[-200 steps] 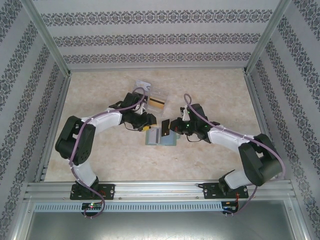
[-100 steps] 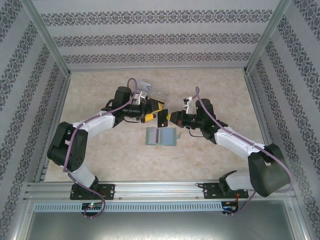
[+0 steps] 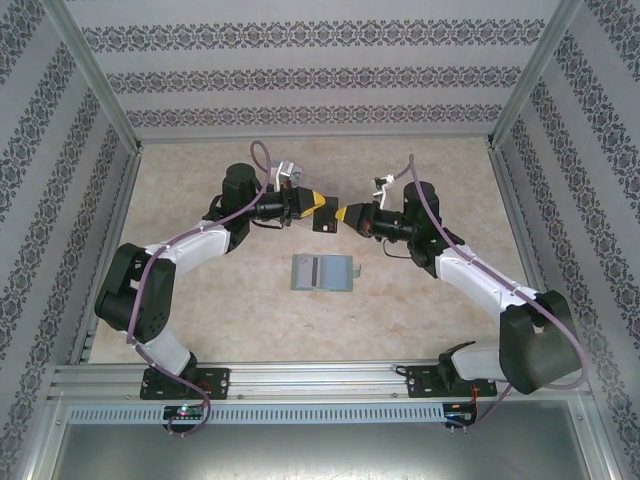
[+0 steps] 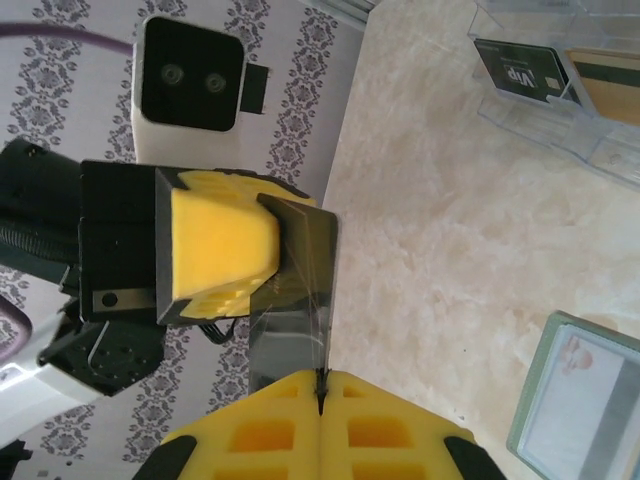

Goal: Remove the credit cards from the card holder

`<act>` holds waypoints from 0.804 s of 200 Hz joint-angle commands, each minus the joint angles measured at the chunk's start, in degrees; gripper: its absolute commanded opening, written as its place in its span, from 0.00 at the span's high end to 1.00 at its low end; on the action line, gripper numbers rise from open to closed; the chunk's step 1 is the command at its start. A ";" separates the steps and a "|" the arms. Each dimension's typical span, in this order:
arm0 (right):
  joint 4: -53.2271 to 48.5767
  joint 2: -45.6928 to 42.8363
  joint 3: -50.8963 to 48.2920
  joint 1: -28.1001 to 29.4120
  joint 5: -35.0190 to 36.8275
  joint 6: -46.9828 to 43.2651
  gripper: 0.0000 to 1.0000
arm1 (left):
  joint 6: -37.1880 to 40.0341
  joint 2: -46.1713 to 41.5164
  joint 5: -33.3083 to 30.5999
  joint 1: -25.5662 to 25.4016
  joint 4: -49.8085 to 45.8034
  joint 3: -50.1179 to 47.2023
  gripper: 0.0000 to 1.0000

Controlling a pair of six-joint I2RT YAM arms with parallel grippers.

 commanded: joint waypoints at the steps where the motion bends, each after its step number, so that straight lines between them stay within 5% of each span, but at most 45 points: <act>1: 2.89 0.73 1.71 -0.01 -3.05 1.64 0.92 | -3.82 -0.07 -2.82 0.41 7.56 -1.66 1.00; 18: 5.83 1.43 1.14 0.53 -3.00 3.81 0.79 | -4.27 -1.24 -5.17 0.41 6.25 -2.07 1.00; 37: 9.14 1.88 0.41 1.46 -2.17 6.44 0.77 | -4.63 -2.59 -7.71 0.43 4.08 -2.30 1.00; 83: 14.83 3.26 -0.26 3.84 1.11 11.65 0.80 | -6.52 -4.45 -10.11 0.36 2.05 -2.61 1.00; 106: 14.84 4.59 0.93 4.43 1.68 11.89 0.90 | -5.70 -5.12 -10.27 0.42 -1.12 -2.38 1.00; 122: 12.16 5.35 2.47 4.56 2.47 9.70 1.00 | -4.59 -6.06 -10.77 1.00 -4.94 -2.55 0.87; 161: -6.57 8.79 9.95 6.67 8.59 -5.90 1.00 | 7.19 -12.18 -16.97 5.26 -28.76 -2.15 0.38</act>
